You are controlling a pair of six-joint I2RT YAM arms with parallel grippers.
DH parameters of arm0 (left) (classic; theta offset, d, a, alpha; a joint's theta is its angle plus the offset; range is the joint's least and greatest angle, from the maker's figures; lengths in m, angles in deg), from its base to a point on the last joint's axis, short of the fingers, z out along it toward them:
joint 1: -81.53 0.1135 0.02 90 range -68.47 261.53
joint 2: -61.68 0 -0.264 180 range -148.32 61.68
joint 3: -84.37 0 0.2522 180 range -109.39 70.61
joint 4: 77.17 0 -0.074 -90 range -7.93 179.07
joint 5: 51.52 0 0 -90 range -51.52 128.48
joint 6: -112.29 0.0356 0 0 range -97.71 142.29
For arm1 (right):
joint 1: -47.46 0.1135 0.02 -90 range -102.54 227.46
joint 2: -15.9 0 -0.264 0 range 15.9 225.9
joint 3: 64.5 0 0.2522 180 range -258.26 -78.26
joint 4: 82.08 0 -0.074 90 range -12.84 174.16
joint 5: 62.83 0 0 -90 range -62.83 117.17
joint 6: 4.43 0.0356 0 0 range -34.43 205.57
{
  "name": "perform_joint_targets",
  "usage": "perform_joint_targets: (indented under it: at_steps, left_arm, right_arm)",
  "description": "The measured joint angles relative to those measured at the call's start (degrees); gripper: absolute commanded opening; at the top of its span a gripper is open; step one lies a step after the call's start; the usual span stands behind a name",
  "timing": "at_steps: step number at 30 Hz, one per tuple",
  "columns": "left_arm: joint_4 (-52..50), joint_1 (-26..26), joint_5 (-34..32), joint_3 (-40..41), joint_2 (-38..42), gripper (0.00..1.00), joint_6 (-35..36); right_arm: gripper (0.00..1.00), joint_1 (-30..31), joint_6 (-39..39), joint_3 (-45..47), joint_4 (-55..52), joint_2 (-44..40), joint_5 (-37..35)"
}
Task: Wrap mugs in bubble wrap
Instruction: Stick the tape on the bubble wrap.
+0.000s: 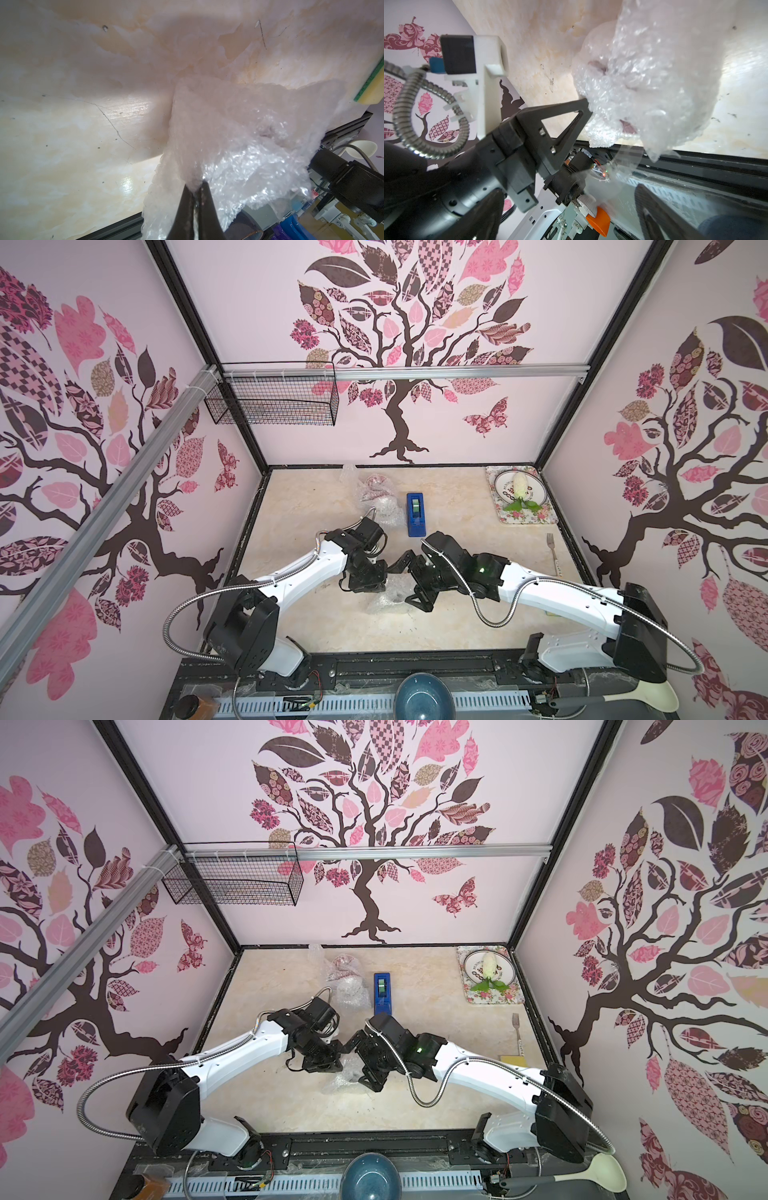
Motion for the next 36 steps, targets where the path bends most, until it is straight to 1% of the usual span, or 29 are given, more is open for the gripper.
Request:
perform_joint_targets:
  at_steps: [9,13,17,18,19,21,22,23,24,26,27,29,30,32,36]
  left_arm:
    - [0.46,0.59,-0.57,0.00,0.13,0.00,0.04]
    - [0.68,1.25,-0.68,0.00,0.13,0.00,0.20]
    - [0.83,1.49,-0.76,0.00,0.13,0.00,0.39]
    - [0.85,1.51,-0.76,0.00,0.13,0.00,0.44]
    - [0.87,1.53,-0.76,0.00,0.13,0.00,0.48]
    - [0.92,1.62,-0.74,0.00,0.13,0.00,0.57]
    - [0.94,1.66,-0.74,0.00,0.13,0.00,0.61]
    - [1.05,1.70,-0.74,0.00,0.13,0.00,0.66]
    - [1.16,1.73,-0.74,0.00,0.13,0.00,0.68]
    - [1.31,1.81,-0.74,0.00,0.13,0.00,0.72]
    - [1.33,1.86,-0.74,0.00,0.13,0.00,0.74]
    - [1.36,1.92,-0.76,0.00,0.13,0.00,0.85]
    - [1.36,1.97,-0.76,0.00,0.13,0.00,0.92]
    - [1.36,2.01,-0.76,0.00,0.13,0.00,1.09]
    - [1.38,2.10,-0.79,0.00,0.13,0.00,1.42]
  right_arm:
    - [1.00,1.16,0.87,1.01,-0.04,-0.24,0.48]
    - [1.00,1.51,0.92,0.81,-1.90,-0.68,1.20]
    - [1.00,1.75,0.74,0.70,-7.37,-4.94,1.31]
    - [0.97,1.33,0.46,0.48,-9.14,-6.88,1.25]
    - [0.92,0.92,0.26,0.20,-10.25,-8.44,1.36]
    - [0.82,-2.12,-1.49,-1.25,-12.41,-11.91,1.84]
    - [0.77,-3.93,-2.14,-2.16,-12.76,-12.66,2.05]
    - [0.69,-6.23,-3.56,-3.26,-12.50,-12.66,2.60]
    - [0.63,-8.74,-5.27,-4.26,-11.54,-11.85,3.89]
    - [0.37,-12.28,-8.35,-5.44,-7.19,-8.52,6.19]
    - [0.20,-13.86,-10.43,-6.08,-4.11,-5.53,8.11]
    - [0.02,-14.88,-13.05,-6.47,0.46,0.26,10.95]
    - [0.00,-14.97,-14.08,-6.12,2.40,2.86,12.37]
    - [0.00,-14.84,-15.43,-3.54,7.13,5.62,14.69]
    - [0.00,-14.51,-16.81,2.67,12.59,6.67,17.90]
